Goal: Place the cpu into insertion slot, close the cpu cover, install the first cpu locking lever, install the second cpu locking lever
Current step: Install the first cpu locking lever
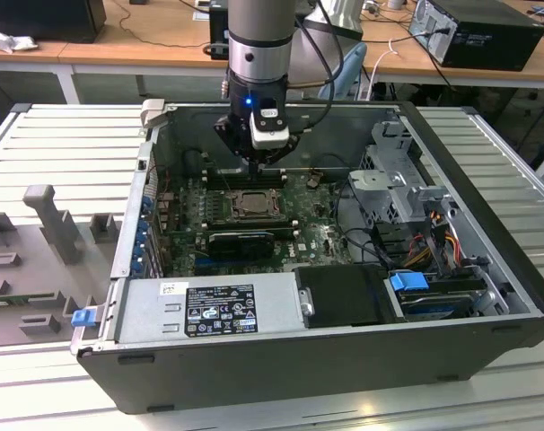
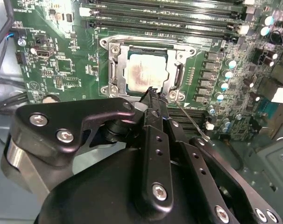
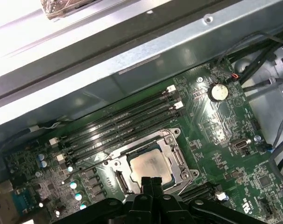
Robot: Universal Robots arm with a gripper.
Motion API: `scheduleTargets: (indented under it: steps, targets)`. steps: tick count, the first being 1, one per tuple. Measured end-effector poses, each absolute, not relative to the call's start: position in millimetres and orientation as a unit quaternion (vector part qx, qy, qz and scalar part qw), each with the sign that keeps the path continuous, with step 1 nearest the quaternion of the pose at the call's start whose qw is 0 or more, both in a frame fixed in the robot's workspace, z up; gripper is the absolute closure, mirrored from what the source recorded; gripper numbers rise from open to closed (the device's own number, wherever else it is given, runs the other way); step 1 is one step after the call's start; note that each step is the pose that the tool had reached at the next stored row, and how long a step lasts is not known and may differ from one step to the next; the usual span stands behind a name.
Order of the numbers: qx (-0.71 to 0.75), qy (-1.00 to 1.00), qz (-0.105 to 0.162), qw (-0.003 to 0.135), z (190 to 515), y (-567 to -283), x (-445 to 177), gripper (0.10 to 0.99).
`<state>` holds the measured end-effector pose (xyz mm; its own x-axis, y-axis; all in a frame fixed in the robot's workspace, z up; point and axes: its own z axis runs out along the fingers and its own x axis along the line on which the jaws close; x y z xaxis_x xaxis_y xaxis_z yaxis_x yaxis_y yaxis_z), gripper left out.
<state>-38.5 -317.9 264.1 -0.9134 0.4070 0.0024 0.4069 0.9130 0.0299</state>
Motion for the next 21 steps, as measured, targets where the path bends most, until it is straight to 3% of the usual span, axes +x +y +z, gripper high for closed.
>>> scheduleTargets:
  steps: [21]
  targets:
    - [0.126, 0.992, 0.015, 0.001, 264.2, -317.9, -38.5, 0.980]
